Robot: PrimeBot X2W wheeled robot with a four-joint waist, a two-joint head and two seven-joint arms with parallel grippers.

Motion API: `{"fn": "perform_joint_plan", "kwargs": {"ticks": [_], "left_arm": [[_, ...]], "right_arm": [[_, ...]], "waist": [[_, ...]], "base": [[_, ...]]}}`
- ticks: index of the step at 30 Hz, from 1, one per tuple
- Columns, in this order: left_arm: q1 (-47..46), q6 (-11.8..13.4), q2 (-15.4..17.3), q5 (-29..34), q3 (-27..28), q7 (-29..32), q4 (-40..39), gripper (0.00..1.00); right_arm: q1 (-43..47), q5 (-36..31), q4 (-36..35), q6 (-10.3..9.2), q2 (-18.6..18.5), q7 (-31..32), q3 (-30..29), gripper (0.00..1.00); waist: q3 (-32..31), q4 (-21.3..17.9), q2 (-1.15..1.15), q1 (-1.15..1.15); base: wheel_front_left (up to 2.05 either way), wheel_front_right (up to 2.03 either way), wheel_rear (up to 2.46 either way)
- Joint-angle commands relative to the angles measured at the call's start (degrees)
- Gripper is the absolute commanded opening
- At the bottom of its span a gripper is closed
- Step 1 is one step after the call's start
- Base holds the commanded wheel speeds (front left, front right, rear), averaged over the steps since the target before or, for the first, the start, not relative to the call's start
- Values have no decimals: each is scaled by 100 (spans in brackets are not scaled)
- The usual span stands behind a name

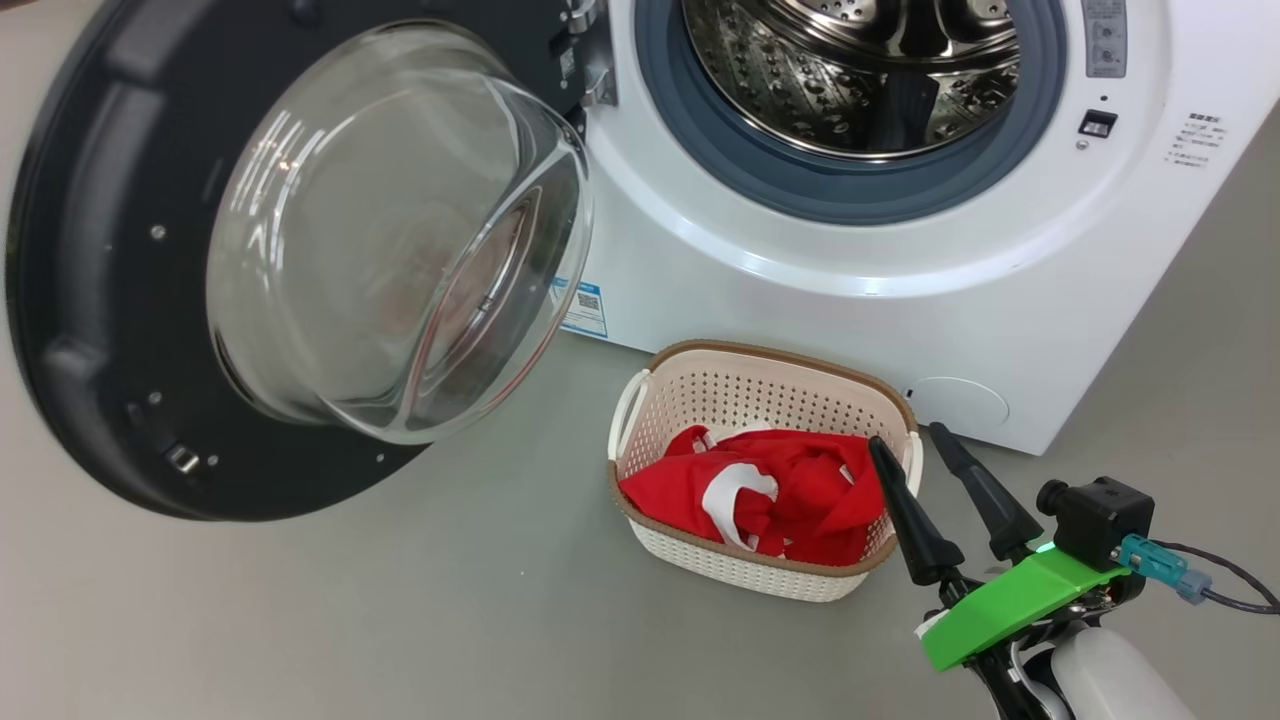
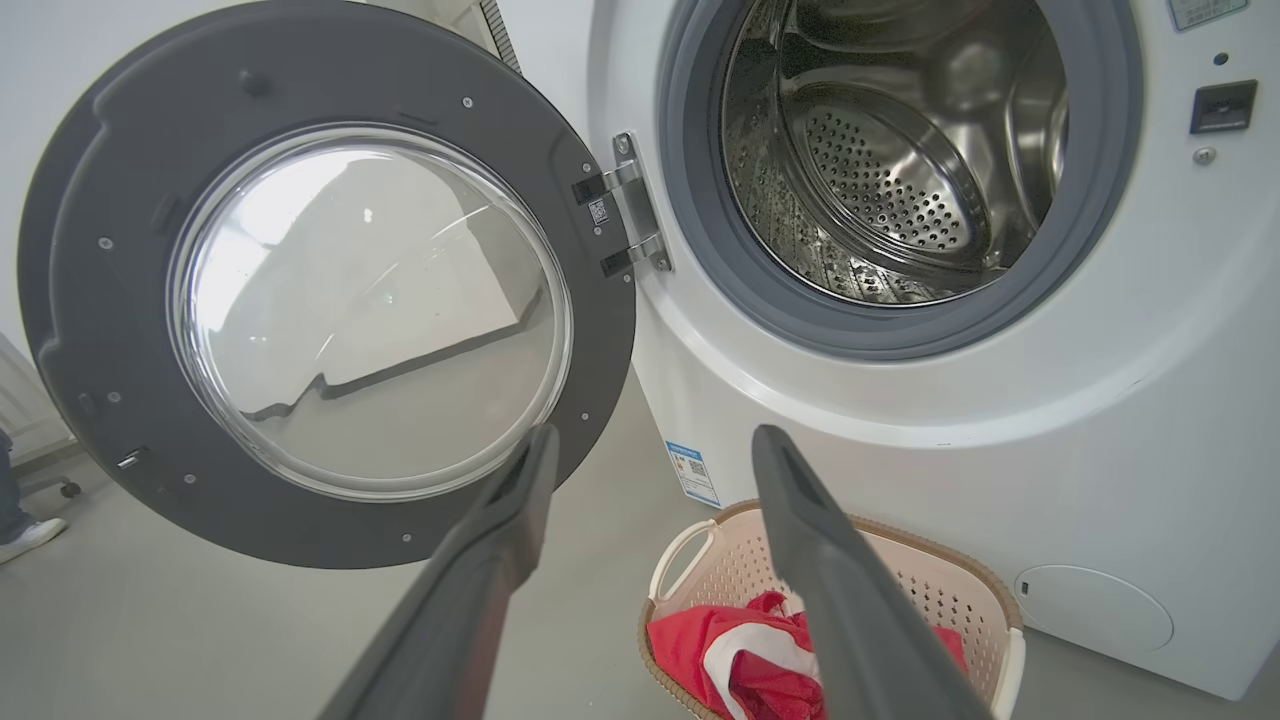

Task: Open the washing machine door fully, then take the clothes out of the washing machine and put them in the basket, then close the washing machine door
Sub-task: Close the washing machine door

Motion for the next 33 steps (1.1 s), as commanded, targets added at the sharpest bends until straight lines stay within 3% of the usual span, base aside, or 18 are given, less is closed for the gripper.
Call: {"fn": "perform_joint_plan", "kwargs": {"ticks": [1, 7, 13, 18, 24, 33], "left_arm": [[-409, 72, 353, -155, 304, 152, 101, 0], [-1463, 456, 503, -873, 558, 892, 1588, 0], [-2200, 896, 485, -1166, 784, 1017, 2763, 0], [-2567, 1109, 473, -1323, 885, 1117, 3491, 0], [-2743, 1159, 497, -1386, 813, 1392, 4075, 0], [-2836, 1077, 504, -1458, 595, 1996, 4305, 0]], "right_arm": [[-55, -31, -140, 9, 11, -69, 142, 100], [-130, -26, -133, 9, 2, -69, 157, 100], [-153, -21, -122, 9, 5, -69, 179, 100], [-173, -40, -133, 9, 31, -69, 166, 100], [-204, -49, -152, 9, 18, -69, 145, 100], [-206, -58, -161, 9, 14, -69, 95, 100]], "waist": [[35, -52, 0, 0], [110, -214, 0, 0], [143, -325, 0, 0], [165, -415, 0, 0], [238, -507, 0, 0], [287, -569, 0, 0]], "base": [[0, 0, 0], [0, 0, 0], [0, 0, 0], [0, 0, 0], [0, 0, 0], [0, 0, 0]]}}
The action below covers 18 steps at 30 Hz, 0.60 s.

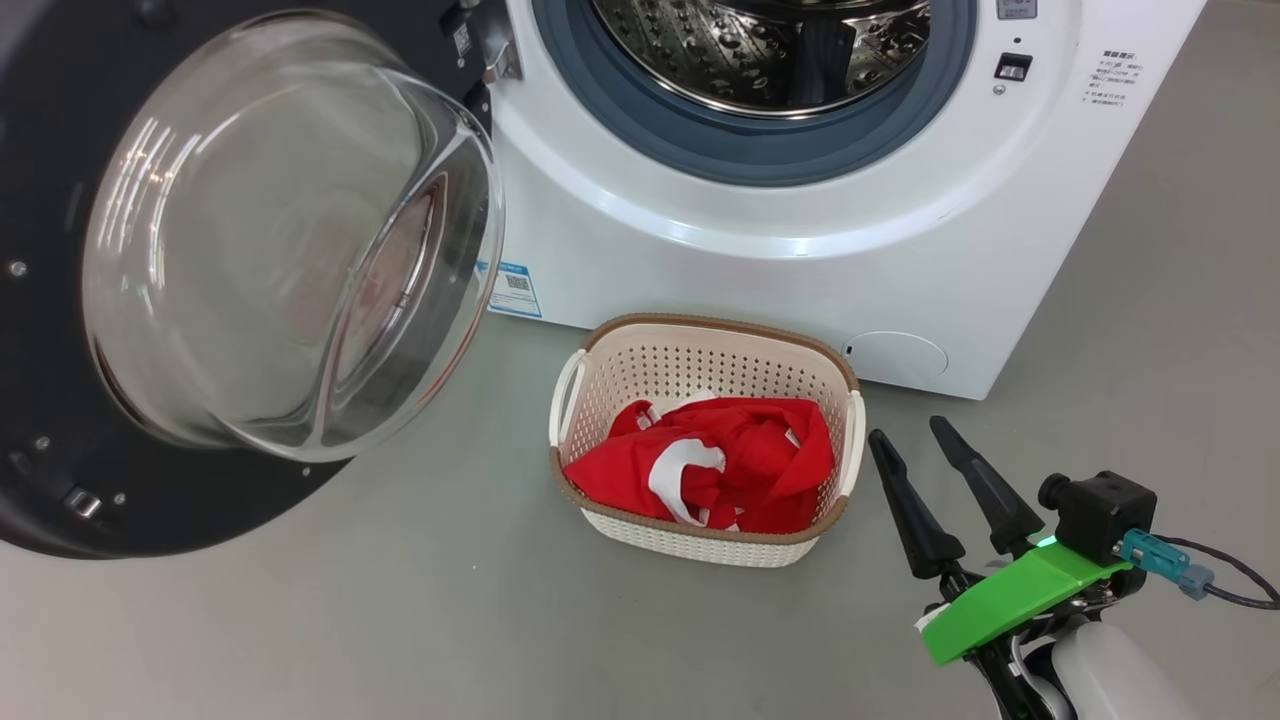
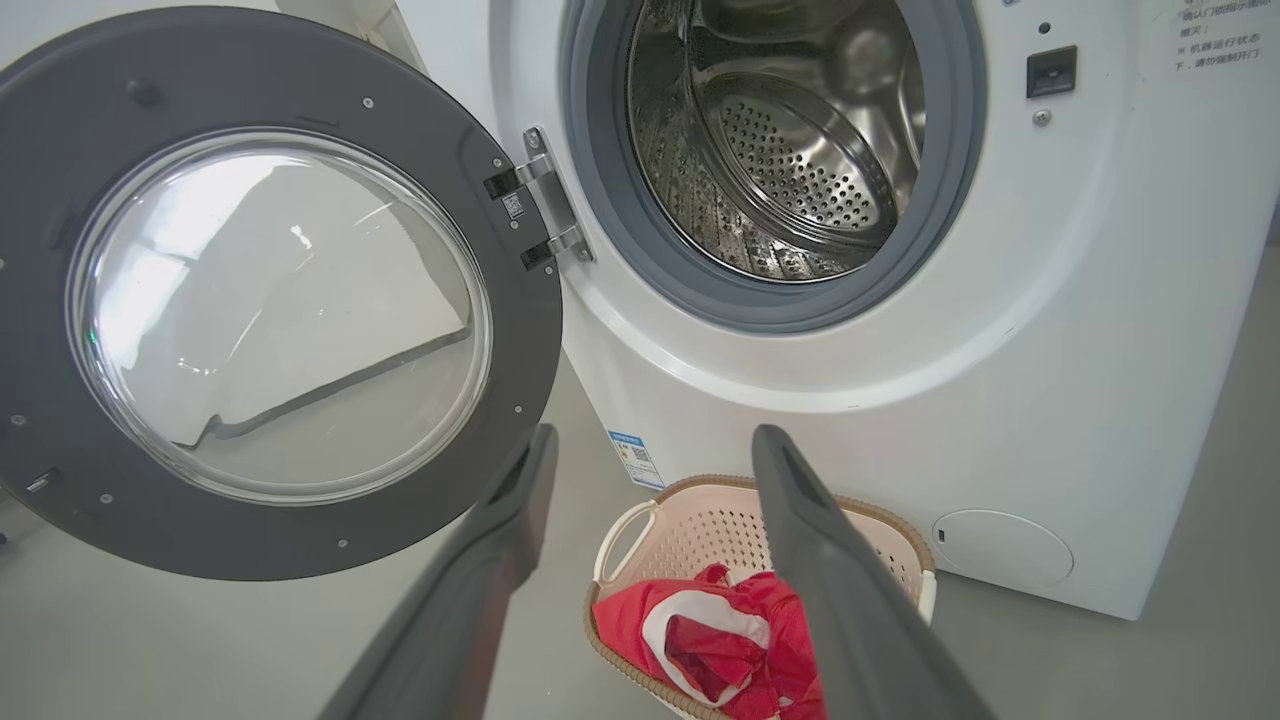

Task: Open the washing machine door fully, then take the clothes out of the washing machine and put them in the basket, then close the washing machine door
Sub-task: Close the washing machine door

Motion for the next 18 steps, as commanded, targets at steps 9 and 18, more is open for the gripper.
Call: {"fn": "perform_joint_plan", "kwargs": {"ticks": [9, 18], "left_arm": [[-12, -109, 318, -58, -175, 653, -393, 0], [287, -86, 148, -131, -441, 1252, -848, 0]], "right_arm": [[-148, -62, -136, 9, 34, -69, 83, 100], [-137, -41, -135, 9, 60, -69, 63, 100]], "waist": [[-49, 59, 0, 0], [-101, 115, 0, 0]], "base": [[0, 0, 0], [0, 0, 0]]}}
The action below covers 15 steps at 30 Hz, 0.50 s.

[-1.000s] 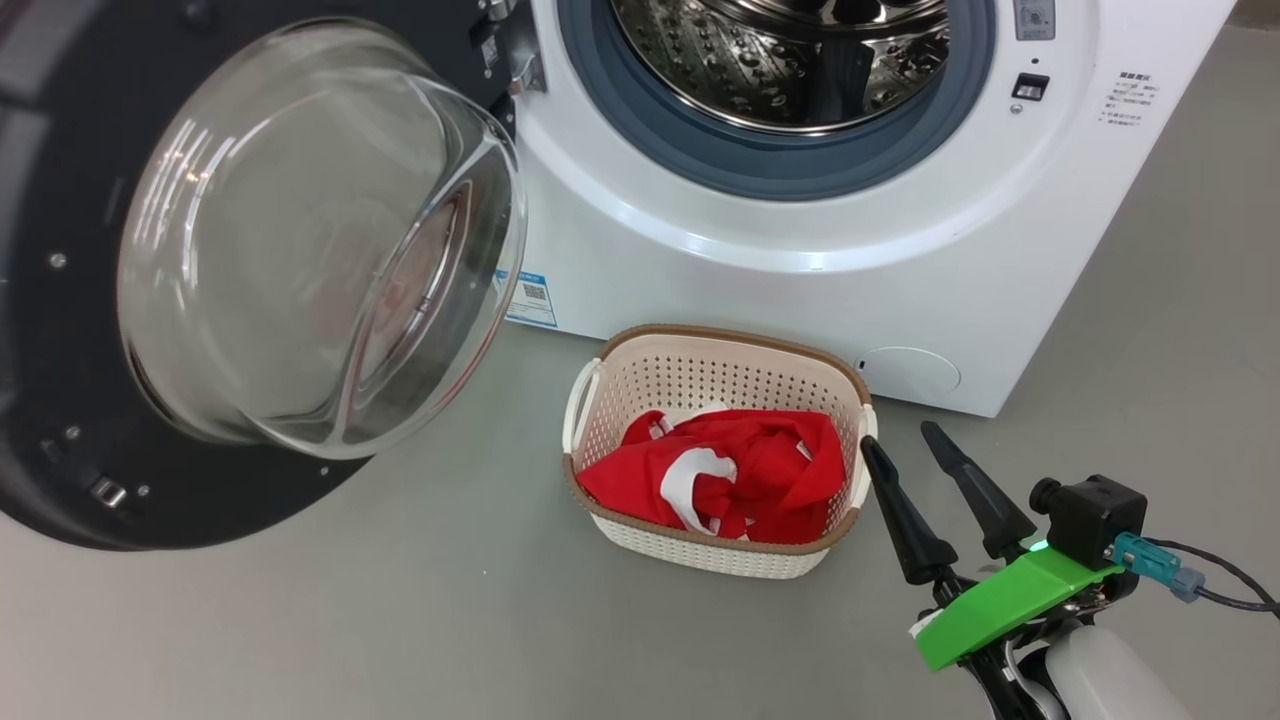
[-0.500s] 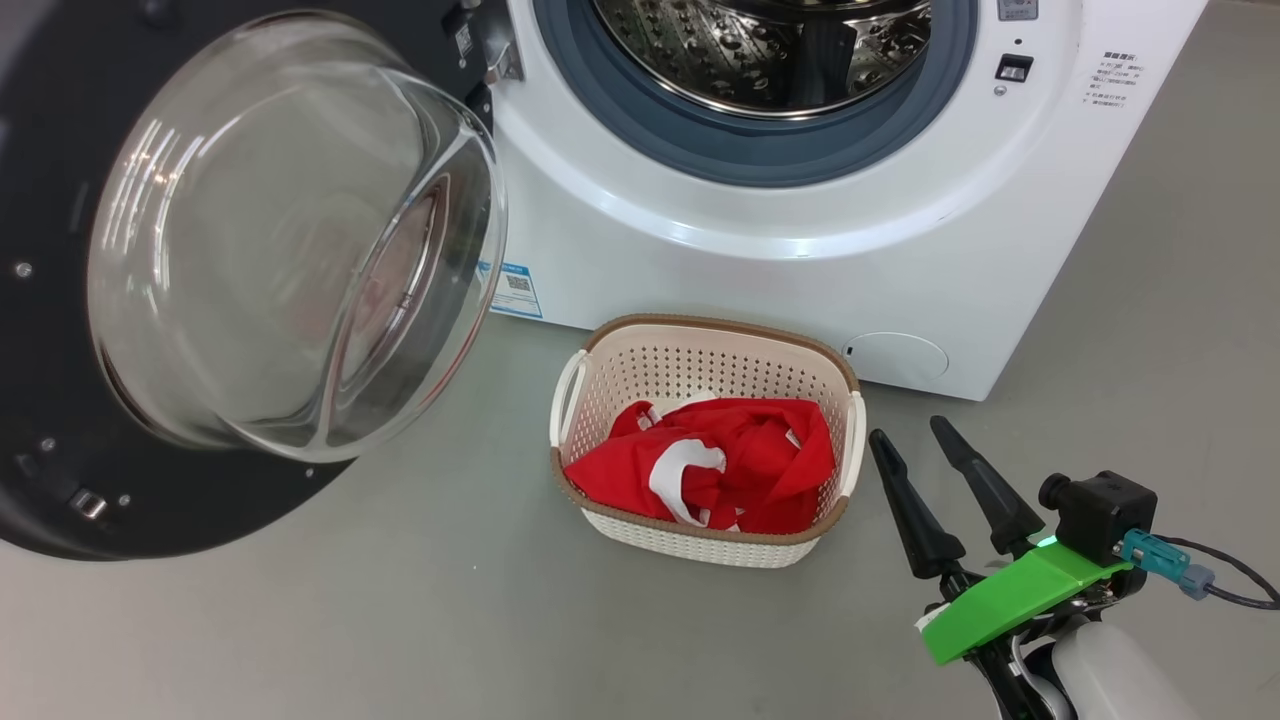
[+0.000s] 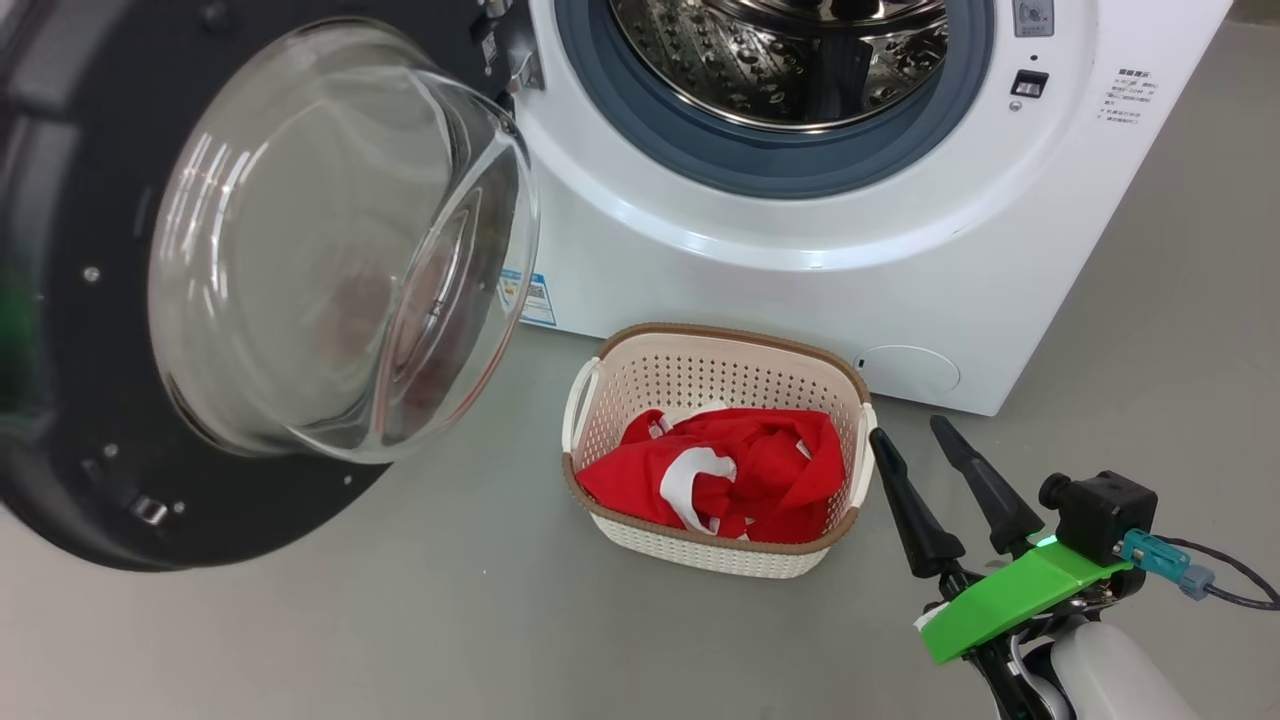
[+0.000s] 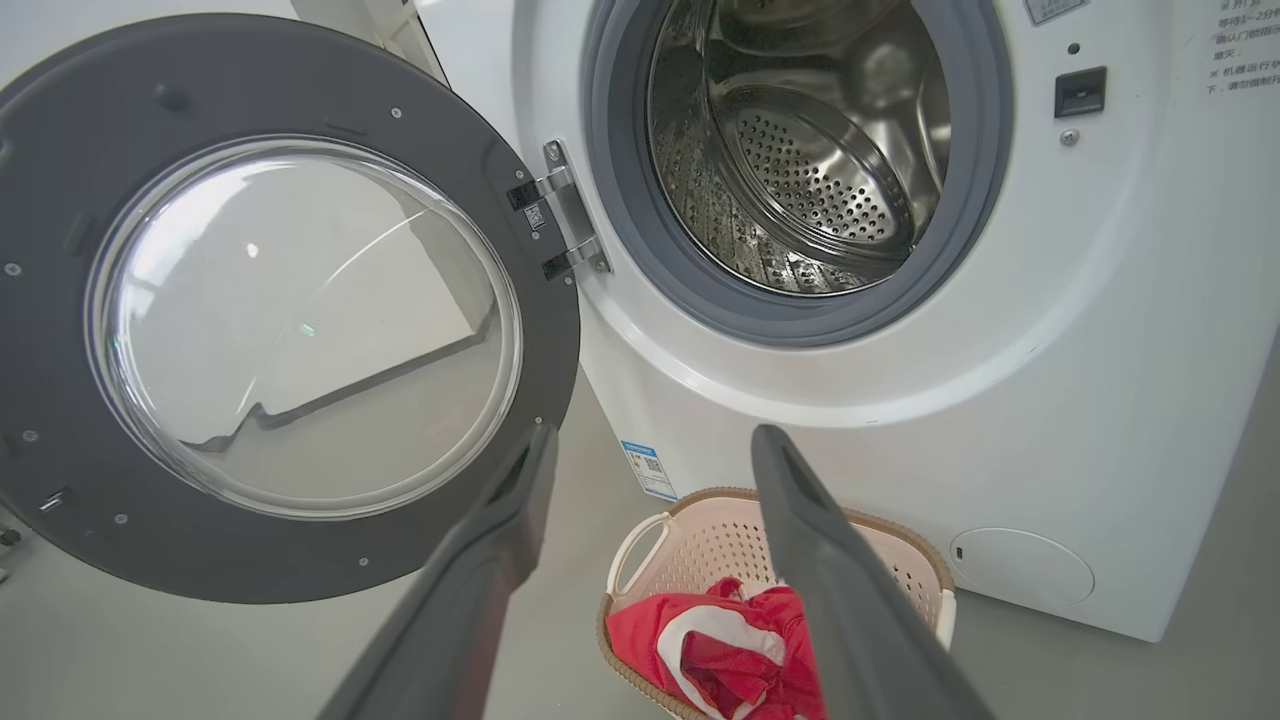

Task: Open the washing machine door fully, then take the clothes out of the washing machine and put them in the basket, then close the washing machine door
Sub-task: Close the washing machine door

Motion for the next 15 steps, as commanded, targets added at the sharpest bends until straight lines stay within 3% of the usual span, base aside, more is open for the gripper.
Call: {"fn": "perform_joint_plan", "kwargs": {"ticks": [1, 15], "left_arm": [[70, -14, 162, -68, 10, 148, -206, 0], [604, 320, -208, -266, -224, 709, -1542, 0]], "right_arm": [[-137, -40, -138, 9, 24, -69, 105, 100], [-118, -35, -119, 9, 50, -69, 74, 100]], "waist": [[-8, 0, 0, 0], [-54, -26, 0, 0]], "base": [[0, 0, 0], [0, 0, 0]]}}
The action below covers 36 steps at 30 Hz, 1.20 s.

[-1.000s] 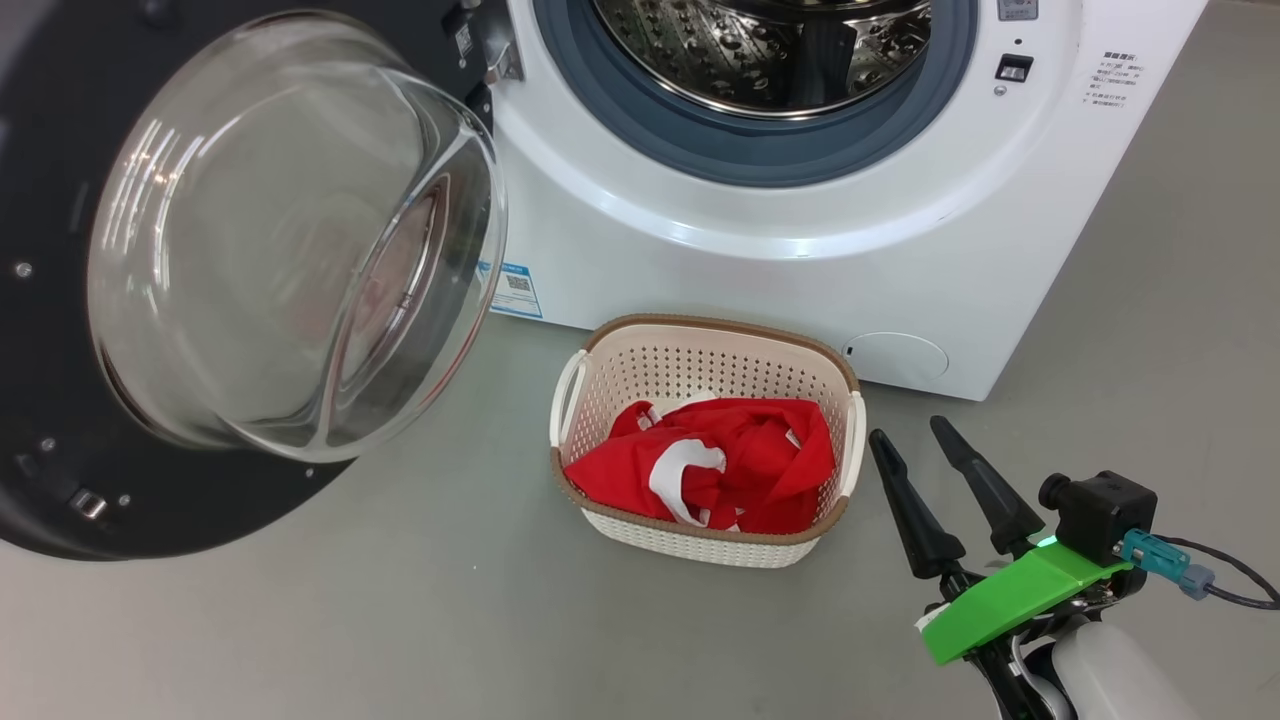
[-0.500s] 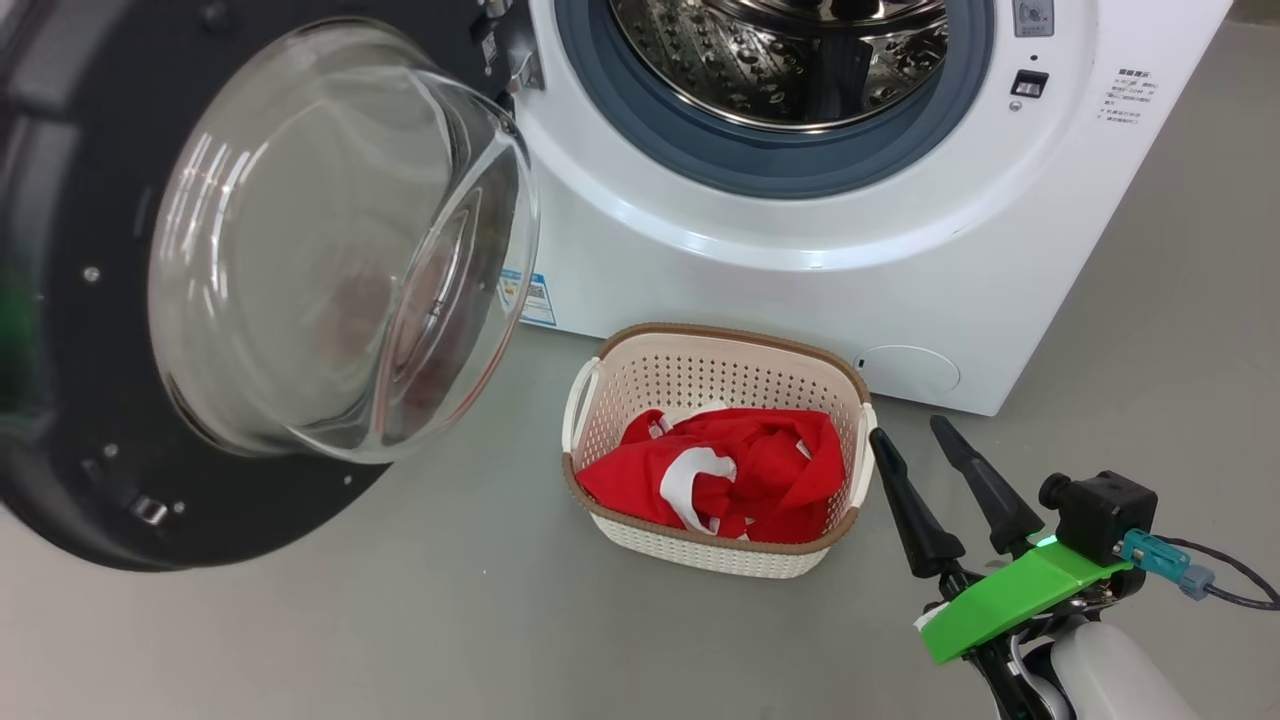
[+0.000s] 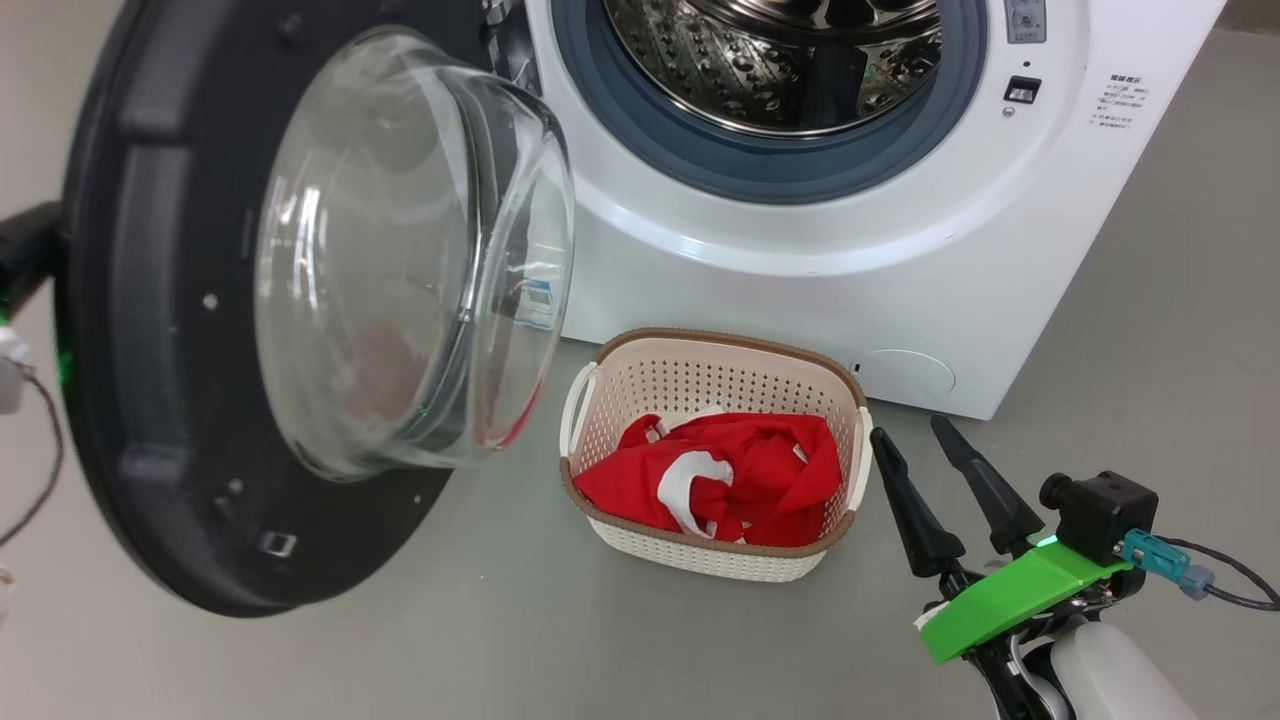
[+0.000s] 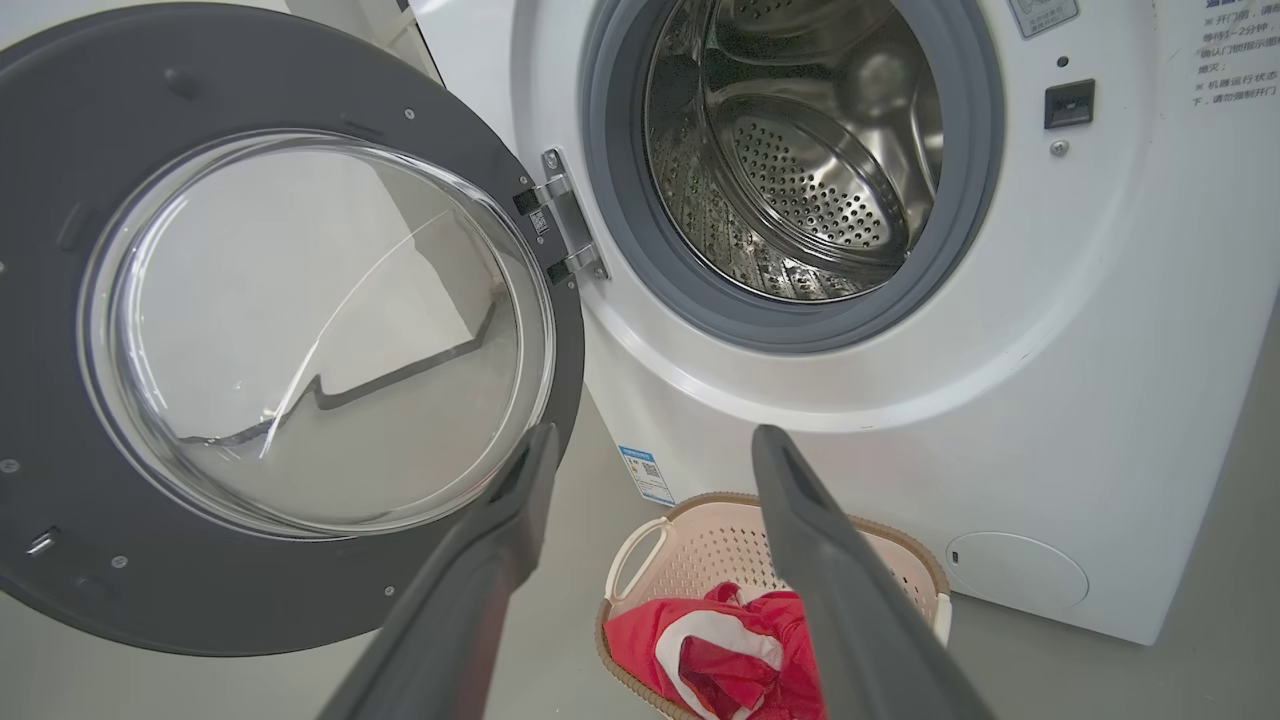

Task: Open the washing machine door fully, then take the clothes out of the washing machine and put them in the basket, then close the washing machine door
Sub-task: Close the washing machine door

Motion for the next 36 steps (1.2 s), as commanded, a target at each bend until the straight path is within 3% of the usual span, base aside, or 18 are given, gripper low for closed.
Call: {"fn": "perform_joint_plan", "kwargs": {"ticks": [1, 10, 17, 36], "left_arm": [[38, 27, 166, -22, 39, 108, -256, 0], [301, 232, -107, -115, -111, 277, -999, 0], [455, 346, -90, -71, -57, 210, -1315, 0], [603, 229, -6, 8, 120, -43, -1332, 0]], "right_arm": [[-122, -36, -127, 9, 33, -69, 98, 100], [-109, -29, -113, 9, 44, -69, 97, 100], [-89, -23, -101, 9, 46, -69, 118, 100], [-11, -2, -76, 9, 50, -69, 169, 100]], "waist": [[2, 1, 0, 0], [-41, 15, 0, 0], [-78, 3, 0, 0], [-212, 89, 0, 0]], "base": [[0, 0, 0], [0, 0, 0], [0, 0, 0], [0, 0, 0]]}}
